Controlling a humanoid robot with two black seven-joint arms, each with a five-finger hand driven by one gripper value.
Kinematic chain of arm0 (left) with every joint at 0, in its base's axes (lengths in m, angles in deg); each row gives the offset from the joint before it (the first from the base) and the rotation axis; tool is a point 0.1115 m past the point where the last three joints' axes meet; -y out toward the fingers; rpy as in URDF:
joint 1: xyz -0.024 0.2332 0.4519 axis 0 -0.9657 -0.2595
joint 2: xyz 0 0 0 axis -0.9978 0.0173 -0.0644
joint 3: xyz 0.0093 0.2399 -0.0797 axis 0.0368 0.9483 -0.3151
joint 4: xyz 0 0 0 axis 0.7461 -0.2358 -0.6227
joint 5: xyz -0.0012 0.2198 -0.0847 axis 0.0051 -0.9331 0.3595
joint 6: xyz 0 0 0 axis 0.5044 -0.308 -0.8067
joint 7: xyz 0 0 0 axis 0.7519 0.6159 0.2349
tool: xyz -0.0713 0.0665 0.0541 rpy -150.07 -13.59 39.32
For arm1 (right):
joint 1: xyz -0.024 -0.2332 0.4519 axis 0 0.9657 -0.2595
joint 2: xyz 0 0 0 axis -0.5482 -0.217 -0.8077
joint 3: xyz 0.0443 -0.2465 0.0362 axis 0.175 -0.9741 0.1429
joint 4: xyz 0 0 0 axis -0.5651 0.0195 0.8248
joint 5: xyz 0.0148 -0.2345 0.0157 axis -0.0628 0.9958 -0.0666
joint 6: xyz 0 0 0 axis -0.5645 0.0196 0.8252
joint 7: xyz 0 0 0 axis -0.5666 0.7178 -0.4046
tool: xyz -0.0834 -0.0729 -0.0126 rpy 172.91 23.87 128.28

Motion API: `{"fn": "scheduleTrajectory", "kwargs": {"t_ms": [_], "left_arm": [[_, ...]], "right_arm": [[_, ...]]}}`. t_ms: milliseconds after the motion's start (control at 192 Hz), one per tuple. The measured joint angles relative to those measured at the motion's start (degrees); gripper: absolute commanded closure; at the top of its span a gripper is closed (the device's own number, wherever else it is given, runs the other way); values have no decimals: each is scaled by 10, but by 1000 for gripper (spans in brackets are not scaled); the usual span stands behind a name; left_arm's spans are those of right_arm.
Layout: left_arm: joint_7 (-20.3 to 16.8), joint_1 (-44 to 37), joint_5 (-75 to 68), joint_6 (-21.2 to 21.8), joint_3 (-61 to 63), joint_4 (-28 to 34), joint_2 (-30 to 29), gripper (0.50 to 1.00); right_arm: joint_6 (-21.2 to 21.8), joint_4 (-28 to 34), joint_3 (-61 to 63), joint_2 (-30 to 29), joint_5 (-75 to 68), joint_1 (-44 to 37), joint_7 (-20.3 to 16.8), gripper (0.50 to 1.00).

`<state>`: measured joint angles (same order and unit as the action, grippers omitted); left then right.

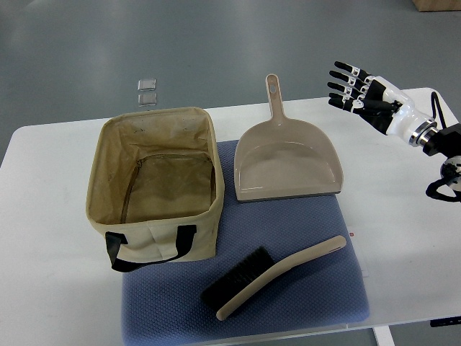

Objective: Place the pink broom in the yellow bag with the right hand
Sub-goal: 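Move the right hand down toward the beige brush handle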

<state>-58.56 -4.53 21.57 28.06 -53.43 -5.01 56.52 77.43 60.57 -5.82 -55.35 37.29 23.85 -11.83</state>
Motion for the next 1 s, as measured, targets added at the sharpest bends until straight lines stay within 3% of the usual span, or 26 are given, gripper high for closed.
{"fn": "scheduleTrajectory", "kwargs": {"t_ms": [157,313,407,652,1002], "left_arm": [[0,0,0,0,0,0,0,500],[0,0,0,0,0,0,0,500],[0,0,0,0,0,0,0,500],[0,0,0,0,0,0,0,500],[0,0,0,0,0,0,0,500]], "right_arm": [[36,35,-83,56,18,-23,26,560],[35,112,-227,141,53,-72,96,560],[30,162,-280,170,100,-93,119,560],[16,263,-327,197,275,-112,135,560],[-30,328,-426,220,393,-157,137,562]]}}
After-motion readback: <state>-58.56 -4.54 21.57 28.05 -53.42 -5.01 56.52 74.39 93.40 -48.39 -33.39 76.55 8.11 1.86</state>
